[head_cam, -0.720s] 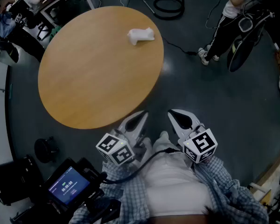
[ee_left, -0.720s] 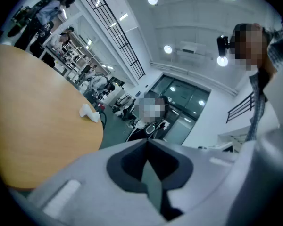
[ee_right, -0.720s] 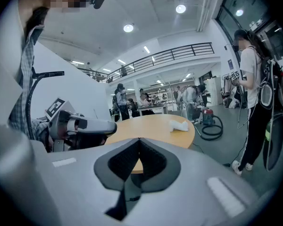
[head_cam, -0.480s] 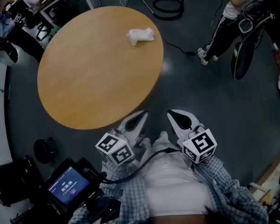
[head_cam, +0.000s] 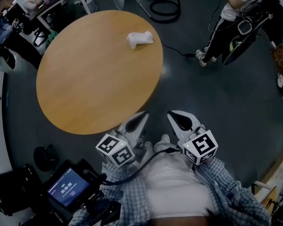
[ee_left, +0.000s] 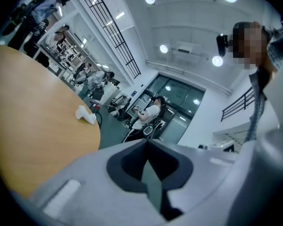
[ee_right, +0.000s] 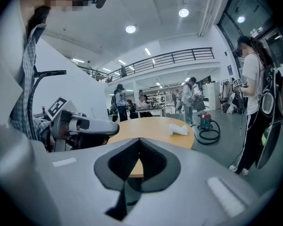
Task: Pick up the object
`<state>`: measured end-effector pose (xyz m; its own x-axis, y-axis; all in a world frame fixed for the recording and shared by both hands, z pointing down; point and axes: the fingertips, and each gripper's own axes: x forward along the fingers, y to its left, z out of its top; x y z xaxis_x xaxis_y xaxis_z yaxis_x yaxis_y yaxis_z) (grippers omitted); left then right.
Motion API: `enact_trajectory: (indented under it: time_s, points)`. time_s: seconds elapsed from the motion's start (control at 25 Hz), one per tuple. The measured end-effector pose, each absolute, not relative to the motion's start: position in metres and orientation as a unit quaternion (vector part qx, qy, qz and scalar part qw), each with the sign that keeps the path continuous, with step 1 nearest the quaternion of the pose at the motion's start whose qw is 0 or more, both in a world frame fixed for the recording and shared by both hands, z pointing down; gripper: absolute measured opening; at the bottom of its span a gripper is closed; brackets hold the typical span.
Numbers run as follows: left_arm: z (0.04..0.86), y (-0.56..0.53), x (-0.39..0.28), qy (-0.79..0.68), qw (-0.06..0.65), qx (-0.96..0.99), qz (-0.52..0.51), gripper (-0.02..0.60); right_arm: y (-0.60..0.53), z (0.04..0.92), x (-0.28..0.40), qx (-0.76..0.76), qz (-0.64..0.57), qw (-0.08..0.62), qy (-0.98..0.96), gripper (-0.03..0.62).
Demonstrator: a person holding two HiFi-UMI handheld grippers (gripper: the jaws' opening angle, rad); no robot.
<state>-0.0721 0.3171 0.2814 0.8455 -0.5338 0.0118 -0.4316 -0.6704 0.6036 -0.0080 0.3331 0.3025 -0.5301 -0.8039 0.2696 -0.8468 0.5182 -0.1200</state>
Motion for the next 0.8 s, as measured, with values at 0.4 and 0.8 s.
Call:
enact_trajectory:
  time_s: [0.4, 0.8]
  points:
    - [0.286, 0.33, -0.081, -0.26, 0.302, 0.914, -0.074, 0.002, 0.347, 0.312, -0.009, 0.507, 0.12, 0.085, -0.849, 0.006]
    - [0.297, 0.314, -0.09, -0.295, 0.291, 0.906, -0.08, 0.002, 0.313, 0.324, 0.009, 0.504, 0.1, 0.086, -0.853, 0.006]
